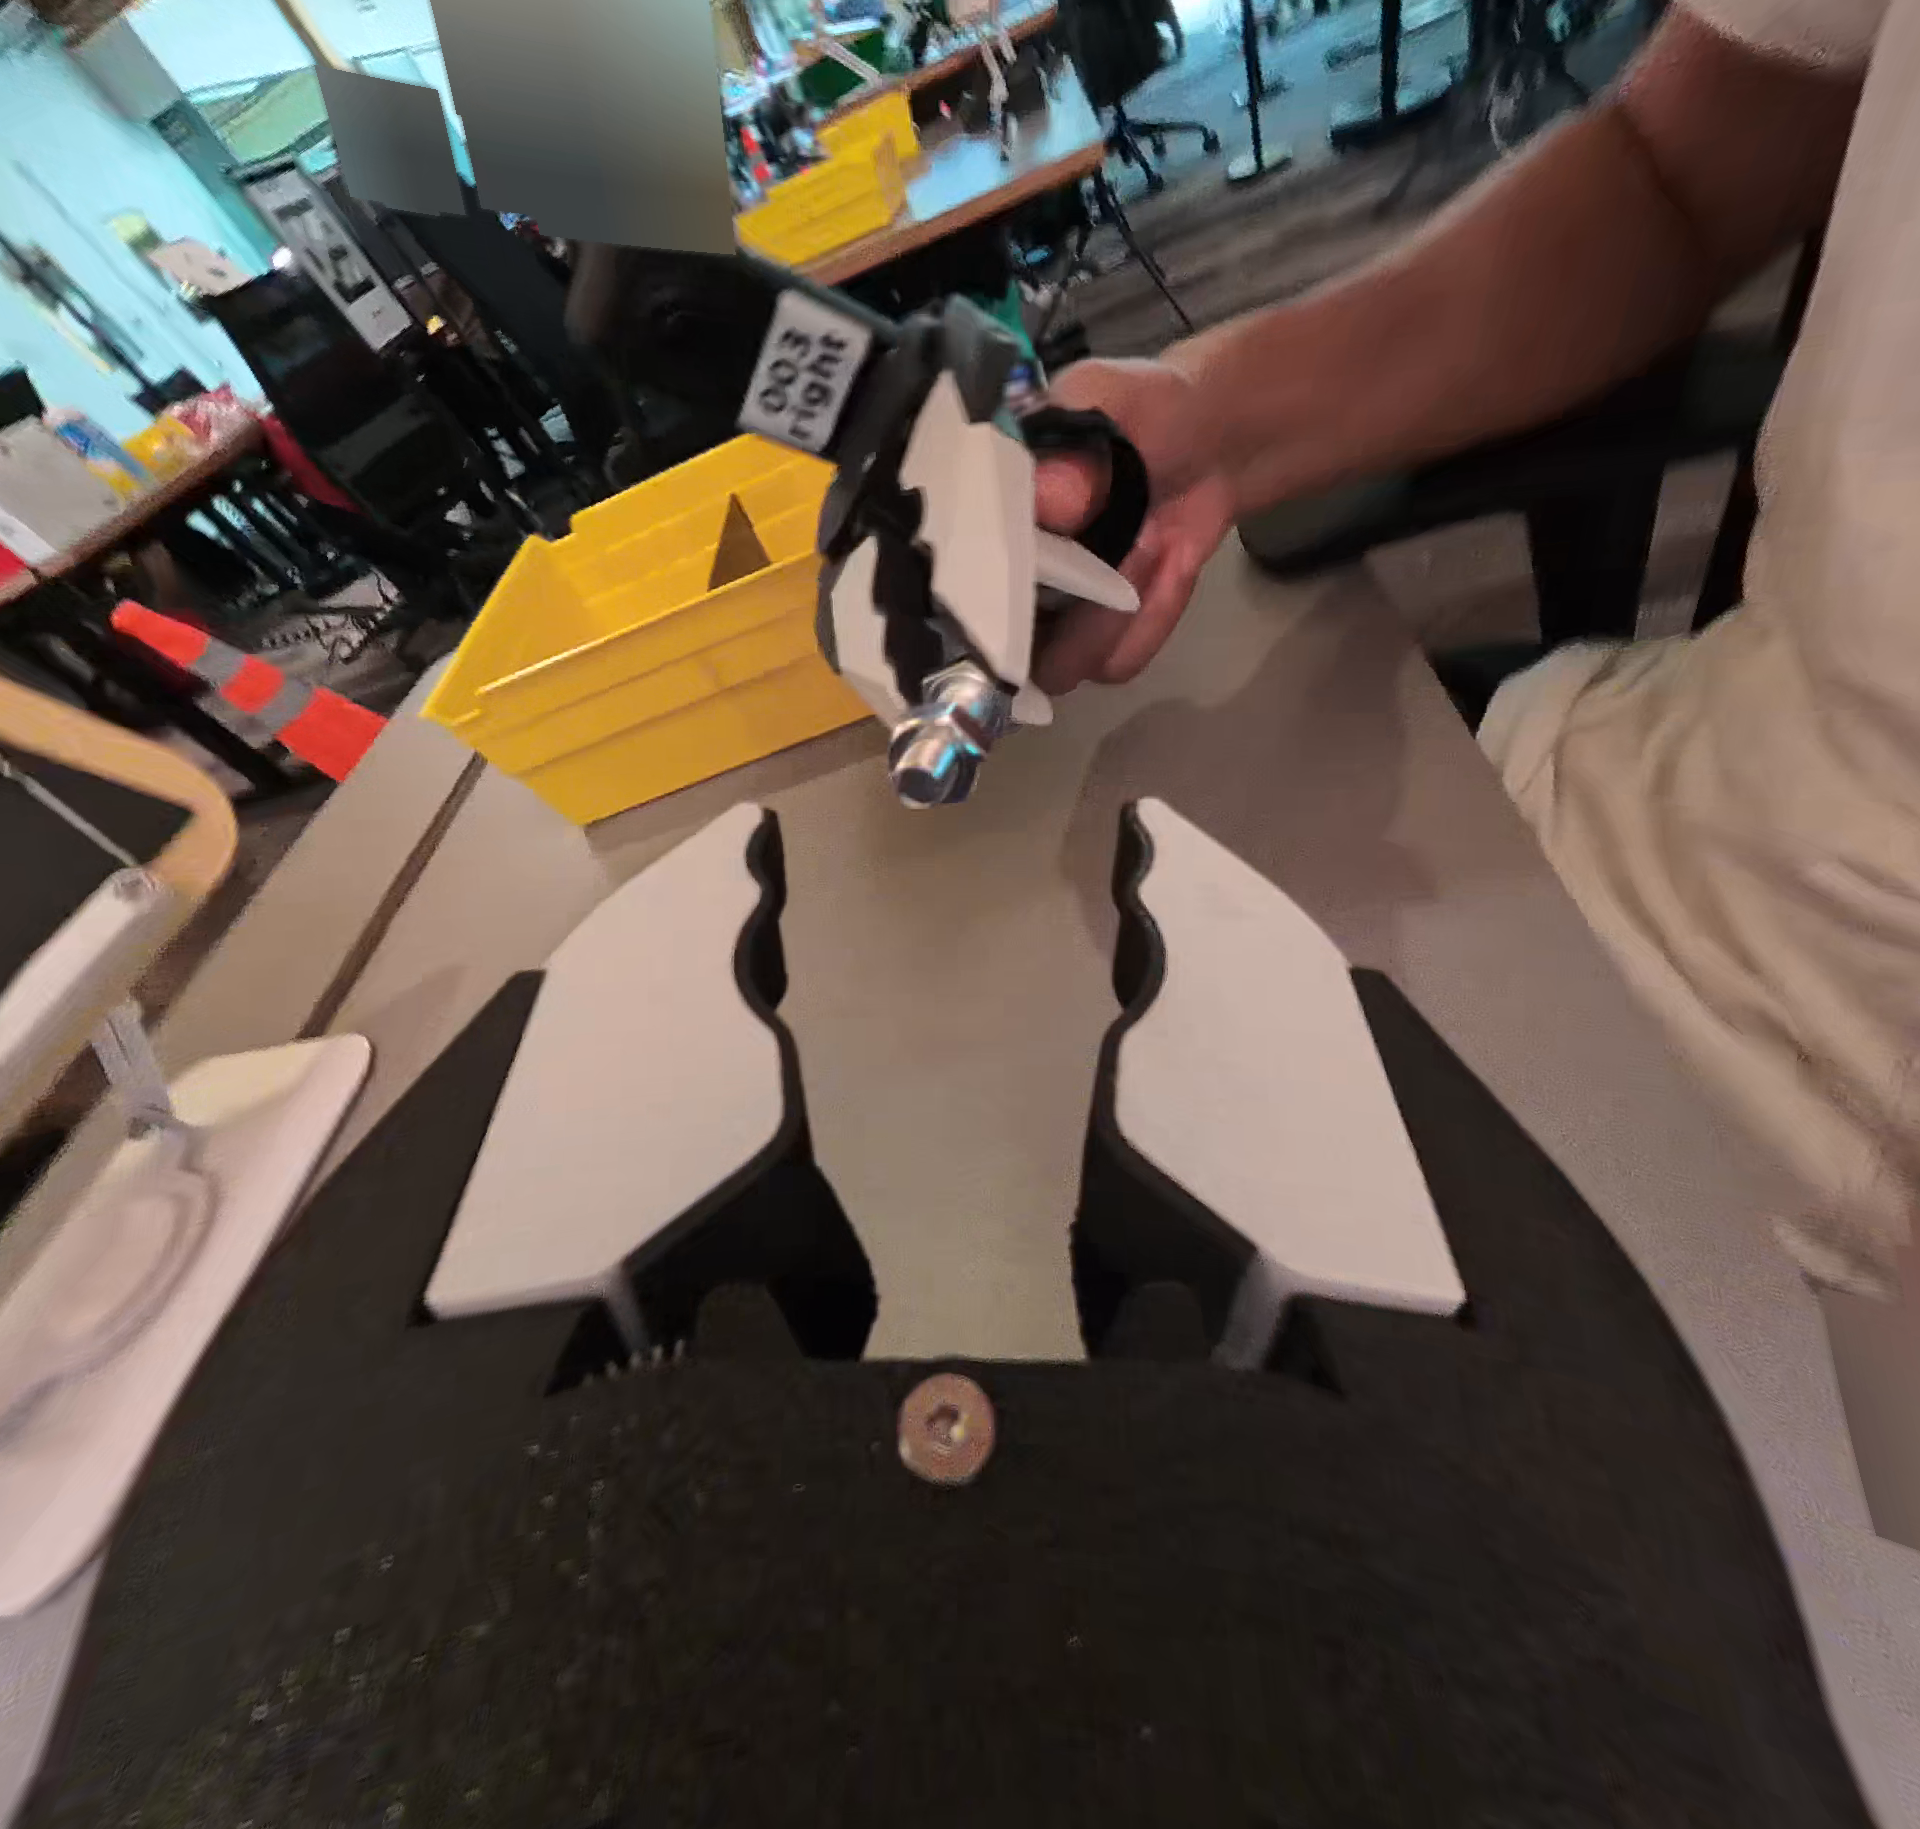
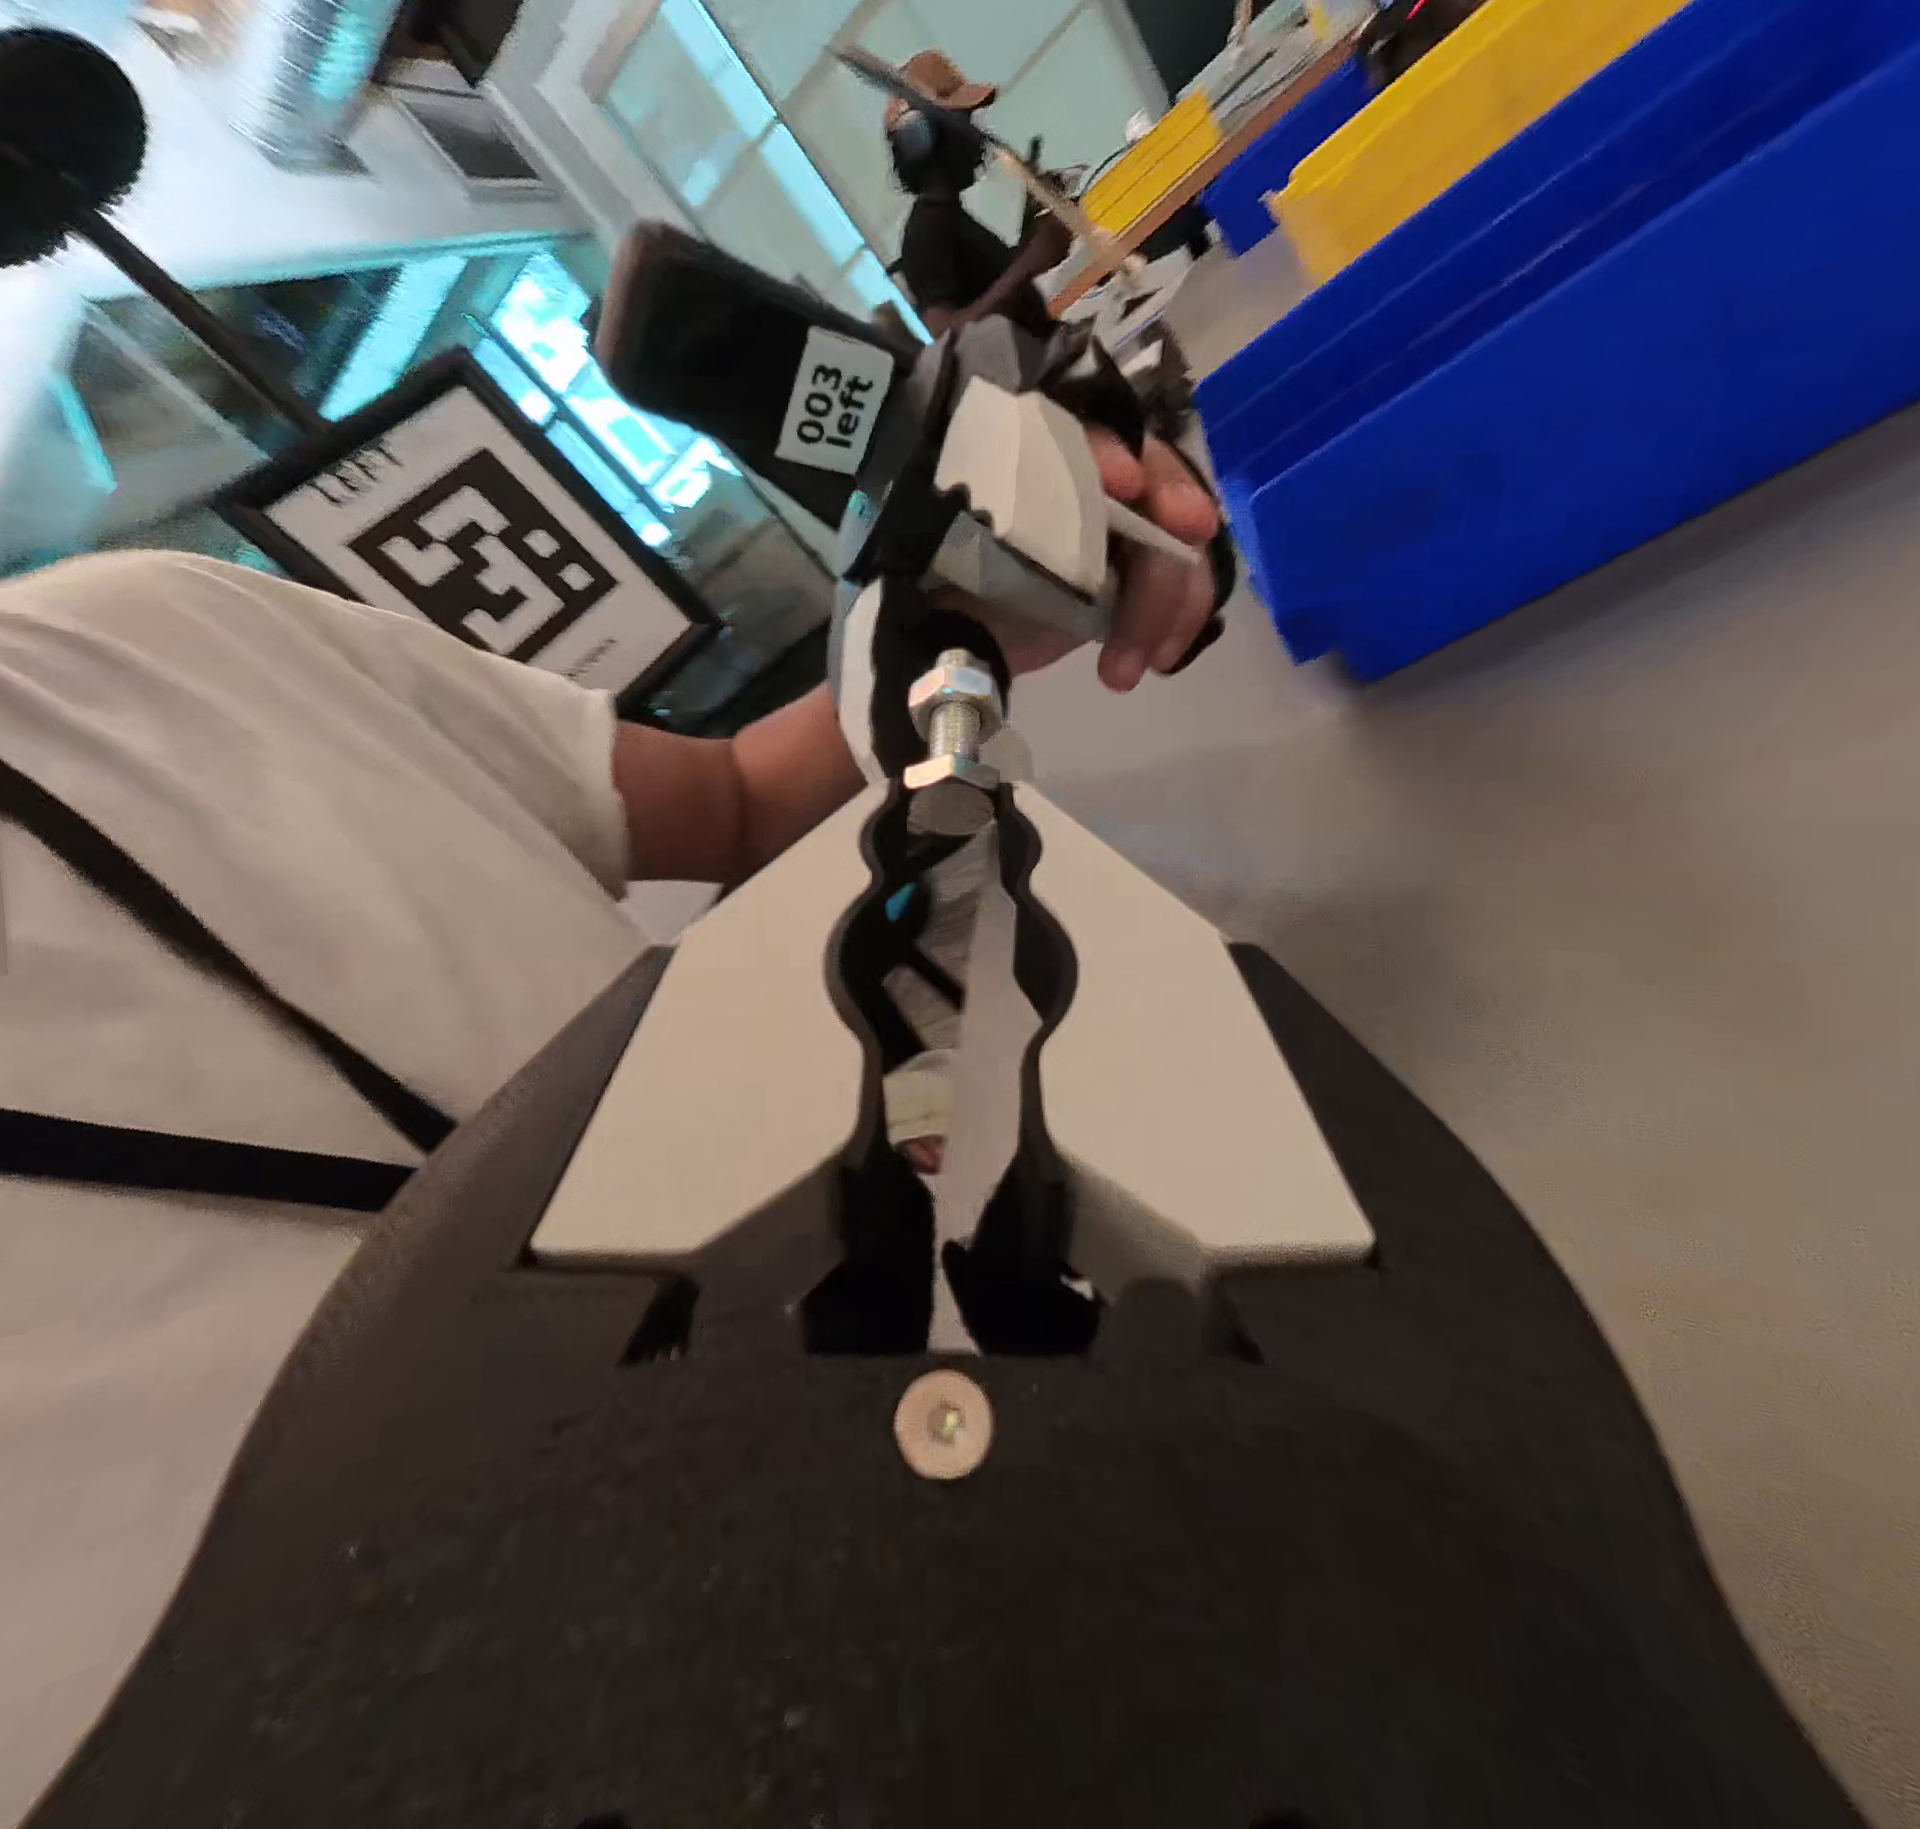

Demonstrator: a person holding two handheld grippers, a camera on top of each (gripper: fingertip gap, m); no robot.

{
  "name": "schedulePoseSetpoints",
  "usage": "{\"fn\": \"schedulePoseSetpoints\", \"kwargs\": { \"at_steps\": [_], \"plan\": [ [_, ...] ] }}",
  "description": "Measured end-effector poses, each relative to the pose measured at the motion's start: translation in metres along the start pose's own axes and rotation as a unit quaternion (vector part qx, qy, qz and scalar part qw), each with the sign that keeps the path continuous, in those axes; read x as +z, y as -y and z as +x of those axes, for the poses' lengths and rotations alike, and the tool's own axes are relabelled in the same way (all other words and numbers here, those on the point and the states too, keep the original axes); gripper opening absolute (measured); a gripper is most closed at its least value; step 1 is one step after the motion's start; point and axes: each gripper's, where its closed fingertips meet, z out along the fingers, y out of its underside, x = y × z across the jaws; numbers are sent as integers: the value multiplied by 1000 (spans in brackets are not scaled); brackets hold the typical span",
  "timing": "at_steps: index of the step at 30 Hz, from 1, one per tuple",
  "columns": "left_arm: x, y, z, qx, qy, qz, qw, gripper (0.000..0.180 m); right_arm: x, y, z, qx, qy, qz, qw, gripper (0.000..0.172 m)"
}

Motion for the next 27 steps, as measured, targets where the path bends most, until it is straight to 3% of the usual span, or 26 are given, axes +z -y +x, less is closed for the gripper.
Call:
{"fn": "schedulePoseSetpoints", "kwargs": {
  "at_steps": [8, 14, 17, 19, 22, 25, 27],
  "plan": [
    [-1, 16, 19, 84, -95, 9, 992, 43, 2, -6, -8, 68, 59, -6, 996, 16],
    [2, 14, 17, 154, -99, -2, 983, 17, 6, -10, -13, 75, 71, -16, 995, 17],
    [2, 15, 13, 159, -78, -3, 984, 17, 5, -6, -11, 83, 72, -4, 994, 16],
    [4, 13, 10, 109, -64, -15, 992, 17, 3, -5, -6, 65, 56, 1, 996, 16],
    [6, 7, 7, -42, -58, -40, 997, 17, 1, -5, 0, -2, 13, -5, 1000, 16],
    [6, 6, 6, -204, -67, -41, 976, 17, 1, -3, 3, -95, -33, -11, 995, 17],
    [7, 10, 4, -315, -79, -19, 946, 17, 0, -1, 3, -159, -56, -8, 986, 17]
  ]
}}
